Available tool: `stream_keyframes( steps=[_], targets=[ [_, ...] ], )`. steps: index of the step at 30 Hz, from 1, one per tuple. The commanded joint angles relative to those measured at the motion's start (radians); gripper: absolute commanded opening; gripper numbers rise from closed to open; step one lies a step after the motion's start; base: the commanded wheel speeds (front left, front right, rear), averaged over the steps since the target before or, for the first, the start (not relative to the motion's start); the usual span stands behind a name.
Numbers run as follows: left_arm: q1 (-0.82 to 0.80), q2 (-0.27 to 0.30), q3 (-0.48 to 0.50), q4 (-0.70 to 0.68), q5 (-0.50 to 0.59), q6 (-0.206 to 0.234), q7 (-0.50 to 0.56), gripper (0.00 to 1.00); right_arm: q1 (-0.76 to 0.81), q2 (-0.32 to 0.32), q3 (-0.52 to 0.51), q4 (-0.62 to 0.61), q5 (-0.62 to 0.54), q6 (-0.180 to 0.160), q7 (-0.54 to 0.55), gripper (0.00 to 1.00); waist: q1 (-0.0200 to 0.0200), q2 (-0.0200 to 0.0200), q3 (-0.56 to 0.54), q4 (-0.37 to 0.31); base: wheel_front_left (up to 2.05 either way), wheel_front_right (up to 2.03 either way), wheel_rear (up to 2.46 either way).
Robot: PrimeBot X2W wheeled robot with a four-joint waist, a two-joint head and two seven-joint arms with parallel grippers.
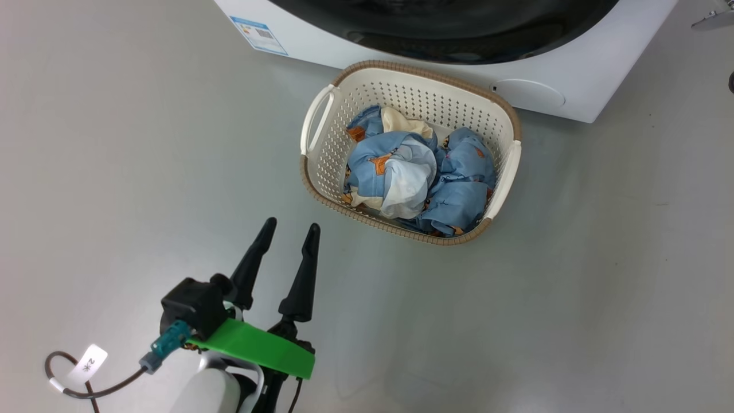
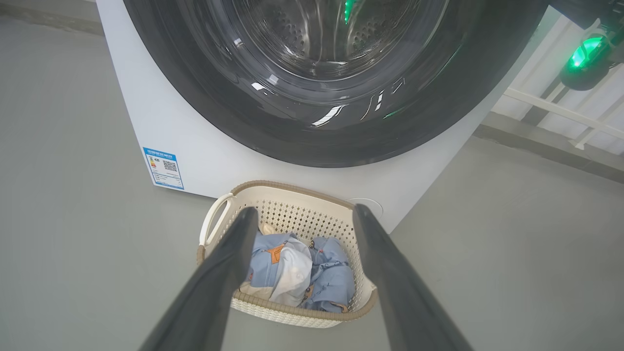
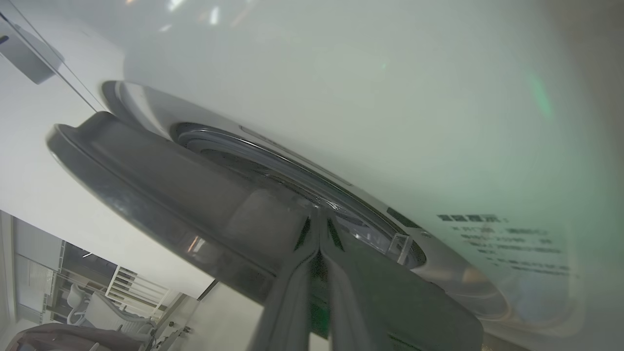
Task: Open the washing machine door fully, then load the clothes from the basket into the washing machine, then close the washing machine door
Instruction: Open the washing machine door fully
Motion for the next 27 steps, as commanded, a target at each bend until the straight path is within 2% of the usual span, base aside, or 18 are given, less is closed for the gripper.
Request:
stream_keyframes(
  steps=[1,12,27],
  targets=[
    [-0.011,0.019,0.025,-0.016,-0.004,-0.002,-0.006,1.0,-0.007,0.02,0.015,-0.02,0.005,0.002,0.008,0.0,0.0,-0.0001,-0.004,0.002,0.0,0.0,0.0],
    [-0.012,0.019,0.019,-0.011,-0.007,-0.002,-0.006,1.0,0.01,0.028,0.054,-0.021,0.02,0.002,0.011,0.0,0.0,-0.0001,-0.019,0.003,0.0,0.0,0.0],
    [0.001,0.019,0.028,-0.009,0.008,-0.002,-0.006,1.0,0.118,0.034,0.132,-0.124,0.046,0.002,0.05,0.0,0.0,-0.0001,-0.08,-0.024,0.0,0.0,0.0]
  ],
)
